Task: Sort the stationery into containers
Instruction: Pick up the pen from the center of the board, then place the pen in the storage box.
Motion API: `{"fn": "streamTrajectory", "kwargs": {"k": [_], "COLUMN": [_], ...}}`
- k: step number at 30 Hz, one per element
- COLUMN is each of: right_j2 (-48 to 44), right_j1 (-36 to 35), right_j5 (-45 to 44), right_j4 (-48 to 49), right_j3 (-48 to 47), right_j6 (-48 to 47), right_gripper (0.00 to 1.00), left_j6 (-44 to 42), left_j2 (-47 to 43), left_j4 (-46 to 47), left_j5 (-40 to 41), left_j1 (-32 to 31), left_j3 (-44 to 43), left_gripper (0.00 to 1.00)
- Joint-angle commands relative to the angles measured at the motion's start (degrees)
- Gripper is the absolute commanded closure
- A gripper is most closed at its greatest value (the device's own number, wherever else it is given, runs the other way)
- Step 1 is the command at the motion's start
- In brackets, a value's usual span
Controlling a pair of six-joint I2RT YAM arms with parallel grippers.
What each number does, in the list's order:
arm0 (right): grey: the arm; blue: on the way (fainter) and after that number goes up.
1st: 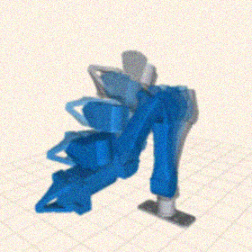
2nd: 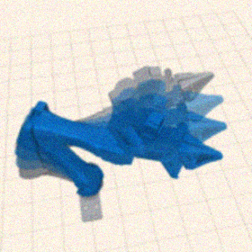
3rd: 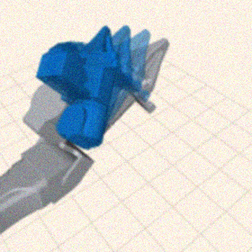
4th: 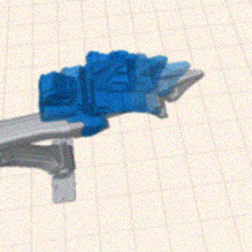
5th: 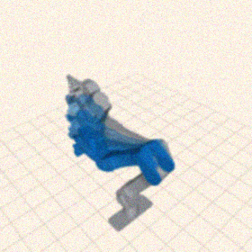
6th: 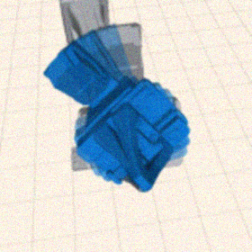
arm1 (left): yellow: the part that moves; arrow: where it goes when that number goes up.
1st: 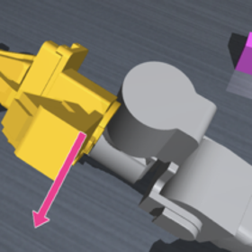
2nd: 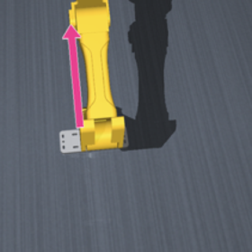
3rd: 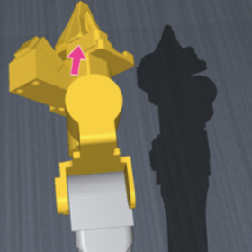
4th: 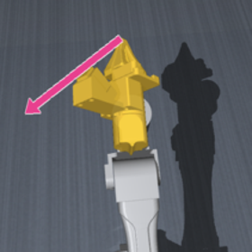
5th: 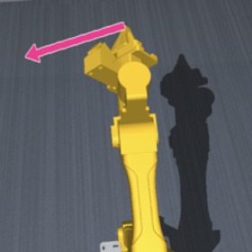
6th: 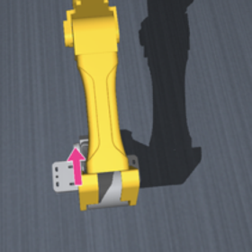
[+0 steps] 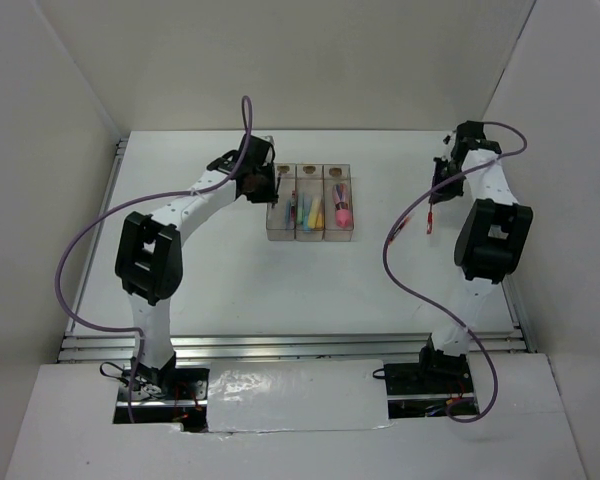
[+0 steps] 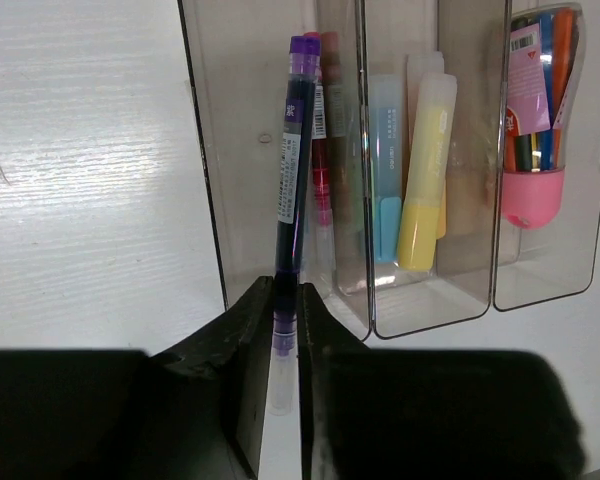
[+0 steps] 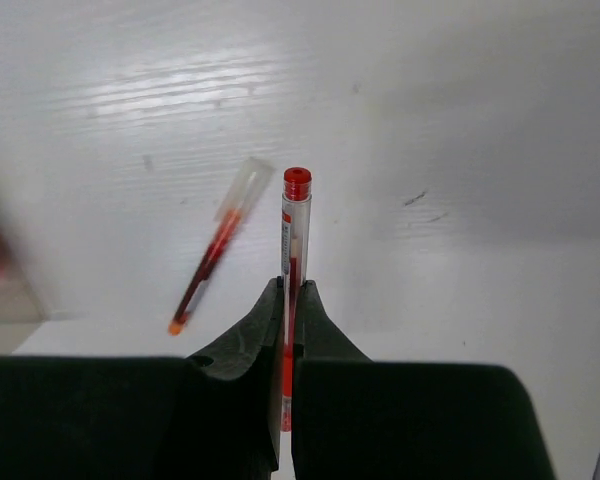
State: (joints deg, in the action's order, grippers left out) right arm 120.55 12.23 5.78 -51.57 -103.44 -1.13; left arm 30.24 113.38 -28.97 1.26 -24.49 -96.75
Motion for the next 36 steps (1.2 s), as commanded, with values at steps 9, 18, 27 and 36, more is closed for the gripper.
{"fn": "streamTrajectory", "kwargs": {"k": [9, 18, 27, 36], "right_j2": [-14.9, -17.4, -11.4, 1.4], "right_j1": [-3.8, -13.9, -30.3, -41.2], "right_j5": [13.8, 18.0, 13.3, 4.7], "right_j4": [-3.9, -1.9, 5.2, 11.6], "right_j3": [-3.9, -6.6, -11.1, -19.0], "right_j6": [-0.5, 4.9, 10.0, 15.1], "right_gripper": [1.00, 1.00, 1.00, 1.00], "left_j6": [0.5, -2.4, -6.1, -7.5], "left_j2": [3.1, -13.6, -32.1, -40.4], "left_j4": [2.1, 13.0, 8.7, 6.5], "left_j5": [2.3, 2.3, 0.0, 0.1], "left_j1": [-1.1, 0.1, 8.4, 13.4], "left_j3": [-3.5, 5.7, 18.5, 26.9], "left_gripper": [0.48, 0.43, 0.22, 0.17]}}
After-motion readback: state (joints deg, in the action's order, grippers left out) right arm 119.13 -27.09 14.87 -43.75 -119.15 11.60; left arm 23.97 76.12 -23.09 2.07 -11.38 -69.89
